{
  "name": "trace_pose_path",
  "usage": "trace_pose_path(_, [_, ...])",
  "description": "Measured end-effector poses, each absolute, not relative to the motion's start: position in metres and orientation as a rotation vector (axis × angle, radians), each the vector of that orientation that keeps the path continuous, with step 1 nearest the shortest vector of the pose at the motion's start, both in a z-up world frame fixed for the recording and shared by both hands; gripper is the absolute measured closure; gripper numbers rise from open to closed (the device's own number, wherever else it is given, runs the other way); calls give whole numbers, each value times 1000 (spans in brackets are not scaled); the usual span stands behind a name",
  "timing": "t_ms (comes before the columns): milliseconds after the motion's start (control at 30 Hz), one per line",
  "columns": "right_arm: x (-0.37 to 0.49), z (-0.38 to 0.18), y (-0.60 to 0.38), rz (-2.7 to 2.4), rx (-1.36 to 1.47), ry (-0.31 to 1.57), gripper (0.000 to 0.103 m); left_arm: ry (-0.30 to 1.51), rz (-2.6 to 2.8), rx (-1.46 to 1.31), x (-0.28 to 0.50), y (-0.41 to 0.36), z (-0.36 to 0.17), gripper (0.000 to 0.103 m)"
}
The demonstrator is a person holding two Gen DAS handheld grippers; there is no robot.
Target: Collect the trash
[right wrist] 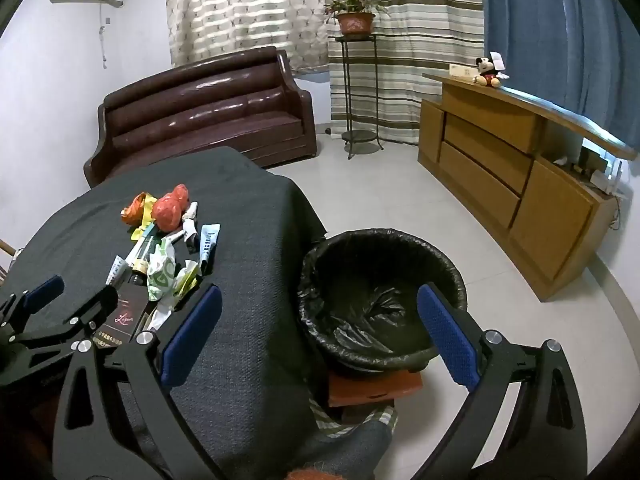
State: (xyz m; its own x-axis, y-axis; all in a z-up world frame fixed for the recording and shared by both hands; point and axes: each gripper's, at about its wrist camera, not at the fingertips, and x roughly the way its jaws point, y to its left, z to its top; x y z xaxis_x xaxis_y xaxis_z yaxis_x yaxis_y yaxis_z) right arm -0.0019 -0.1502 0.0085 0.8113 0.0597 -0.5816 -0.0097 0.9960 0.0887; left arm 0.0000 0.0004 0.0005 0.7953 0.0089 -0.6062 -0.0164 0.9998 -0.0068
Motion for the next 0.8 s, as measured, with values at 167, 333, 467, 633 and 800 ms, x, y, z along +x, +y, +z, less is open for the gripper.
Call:
trace_pose_path(167, [-2, 8, -150, 39, 84, 627, 7, 644, 12, -2, -1, 0, 1, 5])
trace_pose_path(333, [-2, 10, -150, 37, 80, 628, 7, 643, 11, -4, -1, -4, 0, 5])
trace_pose_path(467, [-2, 12, -151, 37, 84, 632, 7, 643, 13, -2, -1, -4, -1, 5])
trace_pose_path(633, [-2, 2, -149, 39, 86, 637, 7, 651, 17, -9, 1, -9, -1, 5])
trace_pose_path(800, [1, 2, -148, 38, 86, 641, 7, 664, 15, -12, 1, 0, -3, 5])
